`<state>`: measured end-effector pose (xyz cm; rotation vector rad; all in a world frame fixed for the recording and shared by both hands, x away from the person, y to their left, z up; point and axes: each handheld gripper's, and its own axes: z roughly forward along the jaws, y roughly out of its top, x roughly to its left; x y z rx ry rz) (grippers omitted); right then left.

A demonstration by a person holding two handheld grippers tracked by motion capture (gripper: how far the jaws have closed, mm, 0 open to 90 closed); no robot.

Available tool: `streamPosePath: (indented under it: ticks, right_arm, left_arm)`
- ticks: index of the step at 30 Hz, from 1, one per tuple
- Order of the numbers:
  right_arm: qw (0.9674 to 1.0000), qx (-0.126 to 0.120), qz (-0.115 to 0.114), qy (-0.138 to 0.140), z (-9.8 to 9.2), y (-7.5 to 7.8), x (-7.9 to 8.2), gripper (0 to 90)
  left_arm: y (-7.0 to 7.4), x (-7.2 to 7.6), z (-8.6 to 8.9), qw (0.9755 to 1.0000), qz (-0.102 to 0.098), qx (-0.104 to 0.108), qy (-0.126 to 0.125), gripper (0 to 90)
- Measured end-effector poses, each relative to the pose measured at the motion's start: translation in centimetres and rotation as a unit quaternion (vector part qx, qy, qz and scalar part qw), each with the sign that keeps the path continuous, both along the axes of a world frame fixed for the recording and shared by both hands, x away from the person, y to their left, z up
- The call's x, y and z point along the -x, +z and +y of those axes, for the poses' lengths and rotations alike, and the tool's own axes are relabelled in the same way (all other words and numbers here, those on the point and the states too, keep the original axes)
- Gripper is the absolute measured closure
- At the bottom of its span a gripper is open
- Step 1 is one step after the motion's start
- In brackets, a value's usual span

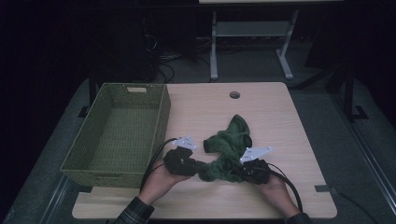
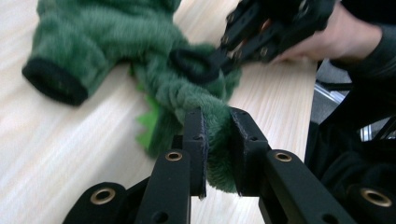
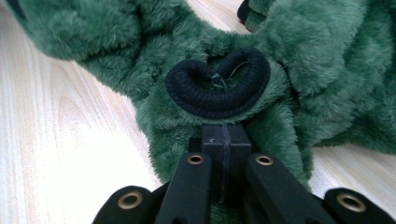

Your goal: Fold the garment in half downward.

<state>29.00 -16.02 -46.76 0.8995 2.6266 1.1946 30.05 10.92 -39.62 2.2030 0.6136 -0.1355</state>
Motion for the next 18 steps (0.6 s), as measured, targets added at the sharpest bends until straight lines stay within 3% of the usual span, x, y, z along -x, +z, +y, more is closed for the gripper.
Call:
streamPosePath:
  ticks: [7, 13, 18]
  right_arm:
    - [1.0000, 0.001, -0.001, 0.001, 0.1, -0.2, 0.0, 90.0]
    - [1.0000, -0.002, 0.001, 0.001, 0.1, -0.2, 0.0, 90.0]
    - [0.9999, -0.008, -0.009, 0.001, -0.3, 0.2, 0.1, 90.0]
  left_arm:
    - [0.7, -1.0, -2.0, 0.9998, -0.008, 0.016, -0.013, 76.6]
    - [0.4, -2.3, -4.2, 0.9990, 0.005, 0.036, -0.024, 76.3]
    - [-0.1, -2.9, -5.6, 0.9990, 0.010, 0.032, -0.031, 74.3]
